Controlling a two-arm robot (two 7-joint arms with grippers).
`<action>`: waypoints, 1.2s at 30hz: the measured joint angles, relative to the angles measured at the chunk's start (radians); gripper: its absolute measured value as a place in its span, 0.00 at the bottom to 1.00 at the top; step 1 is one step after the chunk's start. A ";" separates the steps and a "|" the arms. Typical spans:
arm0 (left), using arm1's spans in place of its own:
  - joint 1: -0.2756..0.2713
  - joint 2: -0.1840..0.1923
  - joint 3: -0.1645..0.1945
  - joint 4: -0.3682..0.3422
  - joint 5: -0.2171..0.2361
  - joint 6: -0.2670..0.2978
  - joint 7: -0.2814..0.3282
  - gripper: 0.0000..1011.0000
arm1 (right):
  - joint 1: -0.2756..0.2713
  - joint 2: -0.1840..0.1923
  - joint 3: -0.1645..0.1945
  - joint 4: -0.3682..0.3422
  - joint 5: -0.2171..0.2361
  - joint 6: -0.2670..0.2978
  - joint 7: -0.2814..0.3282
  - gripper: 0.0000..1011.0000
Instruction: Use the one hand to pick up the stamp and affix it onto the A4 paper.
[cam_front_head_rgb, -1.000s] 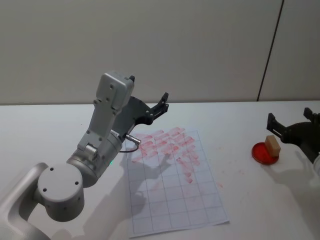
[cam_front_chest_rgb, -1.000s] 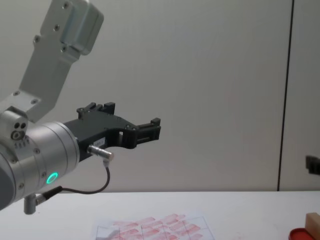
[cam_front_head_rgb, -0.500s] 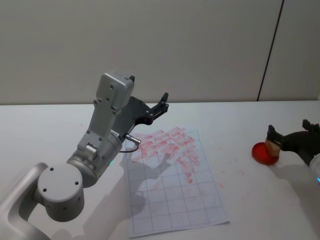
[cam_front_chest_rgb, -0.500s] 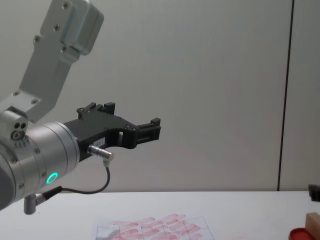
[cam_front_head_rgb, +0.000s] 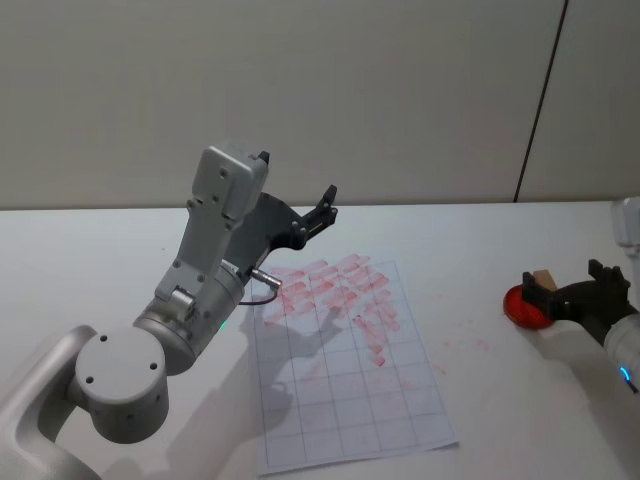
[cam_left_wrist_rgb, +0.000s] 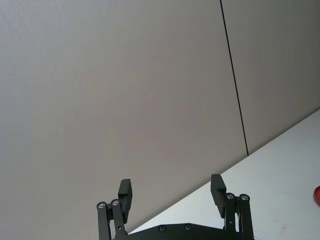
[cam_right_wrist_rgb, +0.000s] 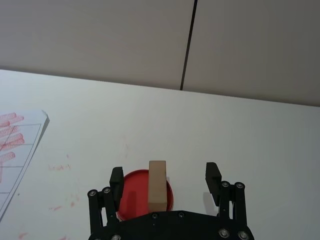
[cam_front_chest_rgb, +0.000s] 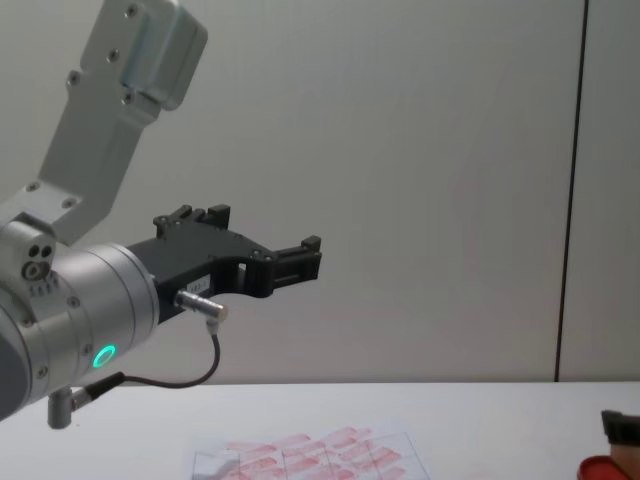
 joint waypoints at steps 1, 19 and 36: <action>0.000 0.000 0.000 0.000 0.000 0.000 0.000 0.99 | 0.001 -0.001 -0.001 0.002 -0.002 0.002 0.001 0.99; 0.000 0.000 0.000 0.000 0.000 0.000 0.000 0.99 | 0.020 -0.017 -0.009 0.057 -0.033 0.021 0.022 0.55; 0.000 0.000 0.000 0.000 0.000 0.000 0.000 0.99 | 0.024 -0.024 -0.010 0.057 -0.053 -0.003 0.031 0.21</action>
